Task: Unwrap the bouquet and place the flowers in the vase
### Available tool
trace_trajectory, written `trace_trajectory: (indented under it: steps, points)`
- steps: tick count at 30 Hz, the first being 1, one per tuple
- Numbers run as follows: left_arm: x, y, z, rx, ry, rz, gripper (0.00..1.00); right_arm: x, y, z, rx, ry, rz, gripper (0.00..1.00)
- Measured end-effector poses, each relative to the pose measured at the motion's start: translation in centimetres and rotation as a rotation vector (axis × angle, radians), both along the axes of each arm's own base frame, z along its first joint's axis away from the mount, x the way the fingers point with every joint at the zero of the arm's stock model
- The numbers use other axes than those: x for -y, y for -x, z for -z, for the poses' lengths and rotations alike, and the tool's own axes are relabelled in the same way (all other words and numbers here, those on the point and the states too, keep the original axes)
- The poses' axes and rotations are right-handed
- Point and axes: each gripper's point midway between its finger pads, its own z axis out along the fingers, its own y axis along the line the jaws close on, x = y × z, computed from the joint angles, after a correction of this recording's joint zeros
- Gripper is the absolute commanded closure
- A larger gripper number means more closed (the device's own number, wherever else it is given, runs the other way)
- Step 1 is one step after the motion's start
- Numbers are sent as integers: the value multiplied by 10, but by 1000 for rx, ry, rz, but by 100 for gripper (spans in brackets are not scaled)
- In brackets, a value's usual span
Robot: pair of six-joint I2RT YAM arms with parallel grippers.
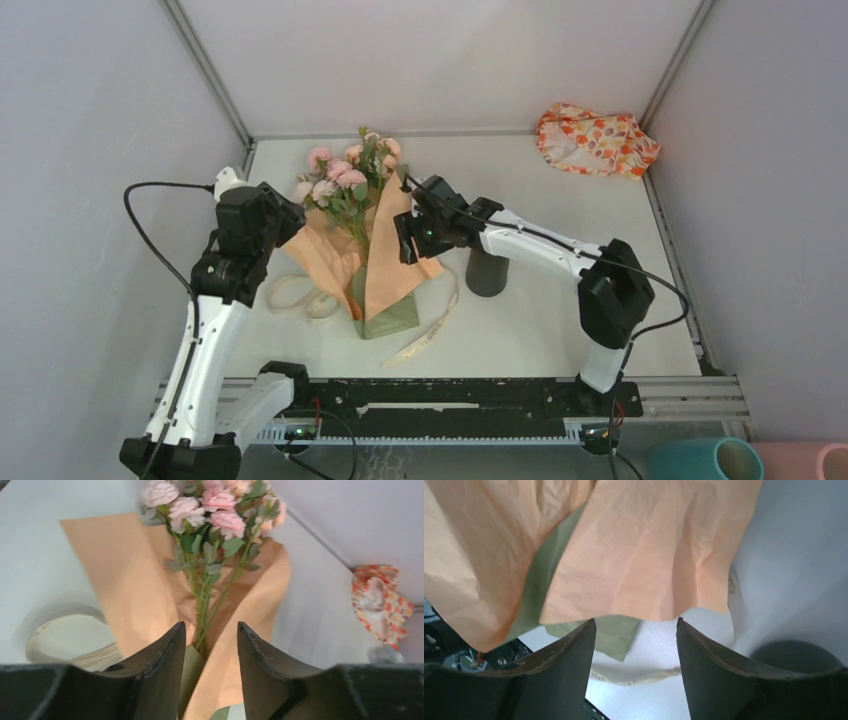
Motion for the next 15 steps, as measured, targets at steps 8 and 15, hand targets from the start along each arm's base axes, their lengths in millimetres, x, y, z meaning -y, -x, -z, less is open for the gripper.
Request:
trace_trajectory:
  steps: [8, 15]
  points:
    - [38, -11, 12, 20, 117, 166, 67, -33, -57, 2, 5, 4, 66, 32]
    - [56, -13, 104, -169, 183, 218, 70, -16, -90, 28, -3, 87, 165, 33]
